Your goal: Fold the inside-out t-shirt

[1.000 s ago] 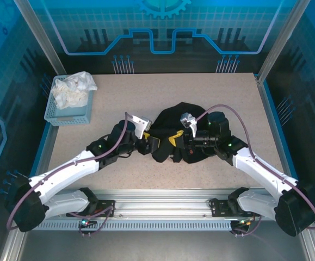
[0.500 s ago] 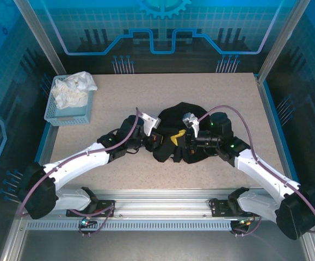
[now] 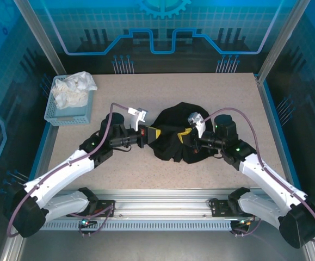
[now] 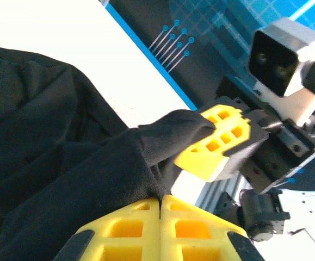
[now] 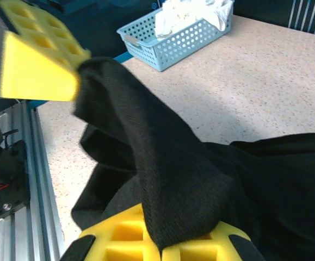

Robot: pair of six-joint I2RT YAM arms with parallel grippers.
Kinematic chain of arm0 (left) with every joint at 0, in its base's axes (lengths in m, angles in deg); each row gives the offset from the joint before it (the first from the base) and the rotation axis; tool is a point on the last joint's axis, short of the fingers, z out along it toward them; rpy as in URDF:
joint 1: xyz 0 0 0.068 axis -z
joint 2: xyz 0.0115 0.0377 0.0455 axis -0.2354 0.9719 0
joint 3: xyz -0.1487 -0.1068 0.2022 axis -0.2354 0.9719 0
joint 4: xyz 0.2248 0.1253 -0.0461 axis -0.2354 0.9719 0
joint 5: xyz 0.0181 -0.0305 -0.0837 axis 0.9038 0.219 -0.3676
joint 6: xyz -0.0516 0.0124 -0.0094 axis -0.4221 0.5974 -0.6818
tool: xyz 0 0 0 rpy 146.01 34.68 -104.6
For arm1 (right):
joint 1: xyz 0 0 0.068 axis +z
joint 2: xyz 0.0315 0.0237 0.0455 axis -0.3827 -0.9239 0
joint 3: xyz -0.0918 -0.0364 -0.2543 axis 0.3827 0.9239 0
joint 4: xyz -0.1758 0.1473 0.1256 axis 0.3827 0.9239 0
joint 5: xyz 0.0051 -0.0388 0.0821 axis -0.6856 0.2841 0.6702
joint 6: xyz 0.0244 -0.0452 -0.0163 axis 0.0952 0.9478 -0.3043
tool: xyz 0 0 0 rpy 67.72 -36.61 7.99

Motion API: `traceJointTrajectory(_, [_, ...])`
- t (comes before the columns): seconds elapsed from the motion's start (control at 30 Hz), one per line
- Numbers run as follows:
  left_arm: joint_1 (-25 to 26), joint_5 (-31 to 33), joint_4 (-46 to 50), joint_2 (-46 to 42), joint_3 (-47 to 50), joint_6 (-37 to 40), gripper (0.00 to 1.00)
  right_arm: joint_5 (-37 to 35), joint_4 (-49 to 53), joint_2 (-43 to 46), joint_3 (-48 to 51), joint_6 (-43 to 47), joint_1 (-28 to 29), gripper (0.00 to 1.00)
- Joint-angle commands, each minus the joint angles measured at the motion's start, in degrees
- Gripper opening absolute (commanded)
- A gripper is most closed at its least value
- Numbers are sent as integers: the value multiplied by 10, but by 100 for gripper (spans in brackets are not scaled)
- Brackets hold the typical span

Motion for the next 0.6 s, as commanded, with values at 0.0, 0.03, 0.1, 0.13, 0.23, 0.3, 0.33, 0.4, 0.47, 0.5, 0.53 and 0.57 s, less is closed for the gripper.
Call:
traceJointTrajectory(0.0, [-6, -57, -25, -12, 1, -41, 0, -47, 37, -15, -42, 0, 0, 0])
traceJointTrajectory(0.03, [-7, -63, -29, -11, -2, -51, 0, -63, 44, -22, -53, -4, 2, 3])
traceJointTrajectory(0.1, [-9, -72, -50, -8, -8, -78, 0, -106, 68, -40, -79, -16, 6, 5])
traceJointTrajectory(0.13, [-8, -76, -60, -5, -10, -91, 0, -125, 81, -50, -91, -21, 8, 6])
traceJointTrajectory(0.23, [-9, -81, -102, 4, -15, -132, 0, -213, 154, -89, -145, -44, 10, 12])
traceJointTrajectory(0.3, [-9, -68, -120, 10, -17, -148, 0, -254, 202, -112, -168, -49, 11, 19])
traceJointTrajectory(0.33, [-8, -57, -125, 13, -17, -152, 0, -264, 215, -115, -172, -51, 11, 21])
traceJointTrajectory(0.4, [-7, -31, -125, 26, -21, -154, 0, -279, 243, -108, -175, -54, 13, 29])
traceJointTrajectory(0.47, [-8, -11, -126, 38, -24, -158, 0, -290, 271, -88, -177, -58, 14, 33])
traceJointTrajectory(0.5, [-7, -2, -130, 44, -24, -161, 0, -291, 284, -73, -177, -58, 18, 35])
traceJointTrajectory(0.53, [-7, 2, -133, 48, -23, -164, 0, -289, 291, -57, -174, -58, 25, 36])
traceJointTrajectory(0.57, [-7, 5, -135, 52, -24, -165, 0, -280, 296, -36, -167, -59, 34, 38])
